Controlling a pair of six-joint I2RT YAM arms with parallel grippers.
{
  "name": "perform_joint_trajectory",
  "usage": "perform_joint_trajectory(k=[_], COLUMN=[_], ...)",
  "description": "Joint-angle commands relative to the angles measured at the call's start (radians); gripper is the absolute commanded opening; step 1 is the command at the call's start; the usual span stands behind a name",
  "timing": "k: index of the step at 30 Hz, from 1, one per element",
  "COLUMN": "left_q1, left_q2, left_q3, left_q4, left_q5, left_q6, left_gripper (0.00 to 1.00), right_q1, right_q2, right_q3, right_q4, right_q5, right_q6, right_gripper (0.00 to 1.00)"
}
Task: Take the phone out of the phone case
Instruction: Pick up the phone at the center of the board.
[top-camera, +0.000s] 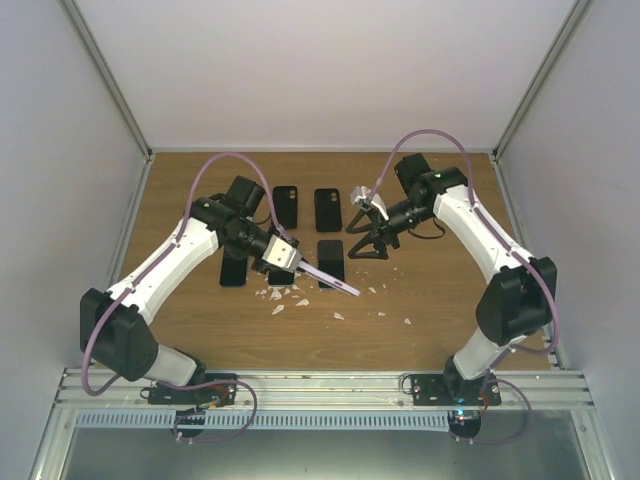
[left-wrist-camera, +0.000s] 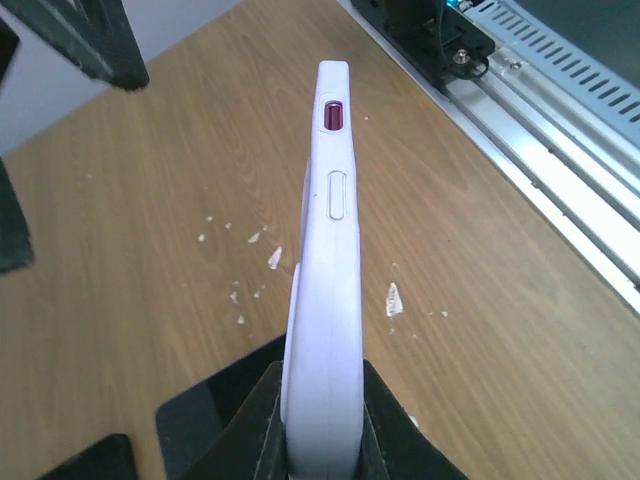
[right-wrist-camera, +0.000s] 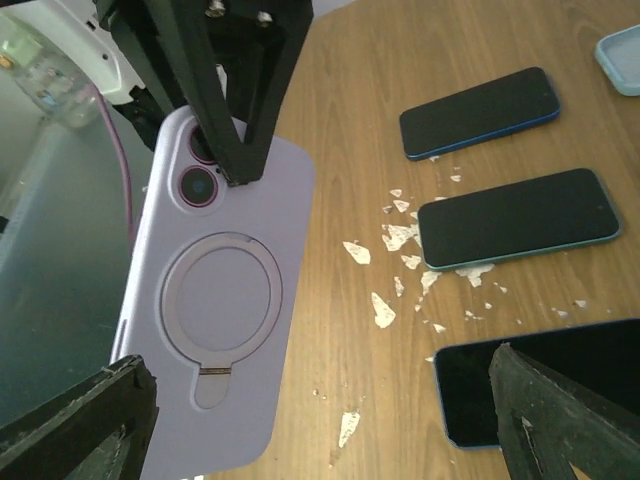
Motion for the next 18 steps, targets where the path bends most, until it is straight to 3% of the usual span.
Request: perform_joint_trajectory(k=[1, 11, 18], left_q1=[-0.005, 0.007, 0.1], left_q2=[0.043, 0.176, 0.246], left_q3=[0.067, 0.202, 0.298], left_q4=[-0.05, -0.125, -0.105], left_q5=[0.042, 0.089, 0.276], left_q6=[-0.086, -0.329, -0.594], left_gripper=[0.0, 0.0, 0.0], right_q1=[0.013, 0.034, -0.101], right_q2=[-0.047, -0.147, -0.188], right_q3=[0.016, -0.051, -0.046], right_q4=[0.041, 0.128, 0.252], right_q5=[0.081, 0.124, -0.016], right_q6=[0.027, 0.132, 0.282], right_gripper=[0.9, 0.88, 0.86])
